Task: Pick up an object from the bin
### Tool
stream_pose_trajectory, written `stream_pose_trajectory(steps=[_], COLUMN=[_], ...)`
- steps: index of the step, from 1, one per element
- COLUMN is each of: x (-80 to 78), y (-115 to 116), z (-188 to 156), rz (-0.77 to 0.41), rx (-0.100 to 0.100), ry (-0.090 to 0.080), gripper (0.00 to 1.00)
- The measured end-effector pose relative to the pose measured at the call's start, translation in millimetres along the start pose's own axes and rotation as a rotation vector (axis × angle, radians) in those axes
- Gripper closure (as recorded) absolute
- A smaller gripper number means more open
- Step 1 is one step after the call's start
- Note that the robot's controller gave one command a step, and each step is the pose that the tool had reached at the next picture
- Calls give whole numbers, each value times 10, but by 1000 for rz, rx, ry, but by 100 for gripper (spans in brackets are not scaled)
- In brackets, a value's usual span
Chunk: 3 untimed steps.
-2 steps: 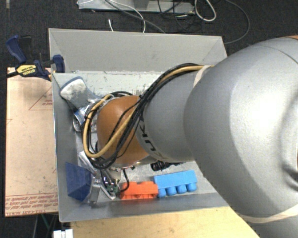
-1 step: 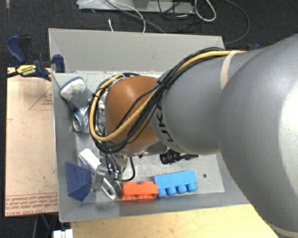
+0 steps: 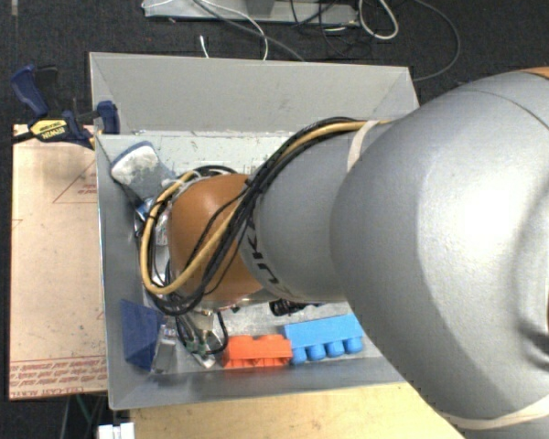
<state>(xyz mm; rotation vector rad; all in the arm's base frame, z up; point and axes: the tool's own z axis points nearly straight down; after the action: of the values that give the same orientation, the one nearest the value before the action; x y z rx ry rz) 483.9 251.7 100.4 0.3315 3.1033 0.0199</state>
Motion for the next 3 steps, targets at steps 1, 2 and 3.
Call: stream_pose_trajectory(steps=[1, 2, 3], x=[-89, -105, -105], y=[-313, -138, -139], z=[245, 237, 237], rz=[346, 222, 222], rx=[-13, -4, -5], ry=[-12, -17, -17], gripper=[0, 100, 100])
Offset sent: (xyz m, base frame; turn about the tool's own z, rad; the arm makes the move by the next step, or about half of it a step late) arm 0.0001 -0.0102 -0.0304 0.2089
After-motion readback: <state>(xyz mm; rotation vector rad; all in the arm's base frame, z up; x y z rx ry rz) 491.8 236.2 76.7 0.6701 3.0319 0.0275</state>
